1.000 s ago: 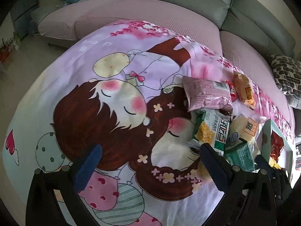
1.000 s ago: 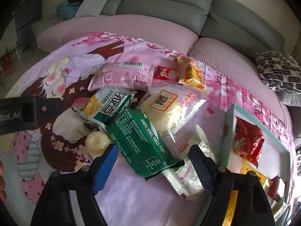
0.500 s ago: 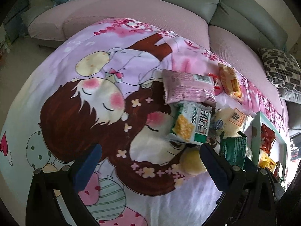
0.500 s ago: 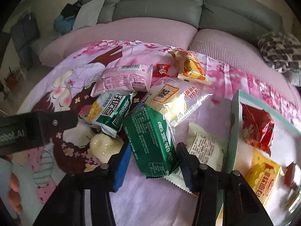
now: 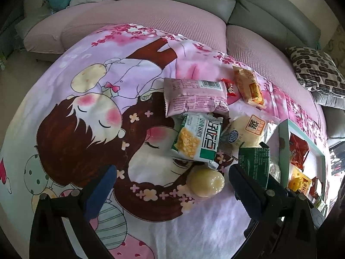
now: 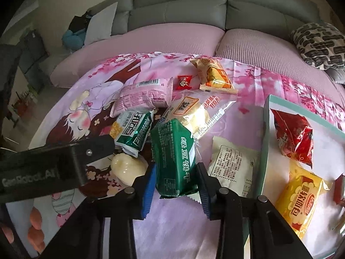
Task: Organize snacks
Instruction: 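Grasp the green biscuit pack with the right gripper and lift it, then grasp the round yellow cup snack with the left gripper while the right holds the green pack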
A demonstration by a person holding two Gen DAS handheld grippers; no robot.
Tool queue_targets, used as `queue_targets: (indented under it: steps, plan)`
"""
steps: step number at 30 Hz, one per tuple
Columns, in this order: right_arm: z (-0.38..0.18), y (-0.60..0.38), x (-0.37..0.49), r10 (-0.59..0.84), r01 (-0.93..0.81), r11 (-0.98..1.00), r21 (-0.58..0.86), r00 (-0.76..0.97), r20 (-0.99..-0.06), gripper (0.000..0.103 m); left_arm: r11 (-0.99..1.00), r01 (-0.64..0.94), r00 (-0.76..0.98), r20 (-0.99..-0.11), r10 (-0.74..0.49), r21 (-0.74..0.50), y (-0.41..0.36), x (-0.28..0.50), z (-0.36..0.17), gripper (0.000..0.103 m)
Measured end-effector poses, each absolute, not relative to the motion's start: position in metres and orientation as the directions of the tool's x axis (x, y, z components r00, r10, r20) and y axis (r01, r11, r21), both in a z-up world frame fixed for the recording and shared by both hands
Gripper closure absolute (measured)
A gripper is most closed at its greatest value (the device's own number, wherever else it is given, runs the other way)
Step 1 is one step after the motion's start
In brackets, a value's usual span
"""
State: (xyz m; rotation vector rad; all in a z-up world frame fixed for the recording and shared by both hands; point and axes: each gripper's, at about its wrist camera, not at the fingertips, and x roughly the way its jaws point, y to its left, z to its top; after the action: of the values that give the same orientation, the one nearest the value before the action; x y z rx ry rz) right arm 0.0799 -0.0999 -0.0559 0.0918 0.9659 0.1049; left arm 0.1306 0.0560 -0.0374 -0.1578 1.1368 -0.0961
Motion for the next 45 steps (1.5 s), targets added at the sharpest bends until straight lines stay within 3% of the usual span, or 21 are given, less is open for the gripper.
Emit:
queue_targets:
  steps: [7, 10, 17, 19, 23, 34, 39, 41, 45]
  plan:
    - [-0.063, -0.089, 0.089, 0.115, -0.073, 0.993, 0.090, 0.560, -0.821, 0.060, 0.986, -0.023, 0.404, -0.903, -0.144, -0.167, 0.060, 0.132, -0.042, 0.000]
    - [-0.069, -0.085, 0.093, 0.112, -0.081, 0.993, 0.080, 0.556, -0.823, 0.053, 0.985, -0.025, 0.401, -0.904, -0.145, -0.168, 0.060, 0.133, -0.043, 0.000]
    - [-0.075, -0.086, 0.097, 0.141, -0.075, 0.990, 0.120, 0.562, -0.815, 0.053, 0.986, -0.019, 0.394, -0.907, -0.147, -0.168, 0.057, 0.133, -0.043, 0.000]
    - [-0.072, -0.088, 0.097, 0.178, -0.080, 0.984, 0.161, 0.569, -0.803, 0.054, 0.986, -0.019, 0.394, -0.907, -0.146, -0.167, 0.056, 0.133, -0.043, 0.000]
    - [-0.067, -0.087, 0.095, 0.206, -0.103, 0.978, 0.180, 0.578, -0.789, 0.072, 0.986, -0.013, 0.395, -0.907, -0.146, -0.165, 0.055, 0.133, -0.043, 0.000]
    - [-0.065, -0.111, 0.083, 0.198, -0.006, 0.972, 0.234, 0.557, -0.806, 0.076, 0.980, 0.052, 0.375, -0.906, -0.198, -0.192, 0.035, 0.131, -0.043, 0.001]
    - [-0.065, -0.124, 0.075, 0.224, 0.034, 0.957, 0.287, 0.541, -0.811, 0.076, 0.976, 0.094, 0.342, -0.914, -0.216, -0.196, 0.021, 0.131, -0.050, 0.025]
    - [-0.064, -0.123, 0.074, 0.221, 0.030, 0.959, 0.280, 0.539, -0.813, 0.076, 0.976, 0.106, 0.328, -0.920, -0.214, -0.189, 0.016, 0.131, -0.054, 0.026]
    - [-0.065, -0.124, 0.074, 0.222, 0.030, 0.960, 0.280, 0.530, -0.818, 0.076, 0.974, 0.119, 0.311, -0.924, -0.222, -0.194, 0.012, 0.132, -0.059, 0.042]
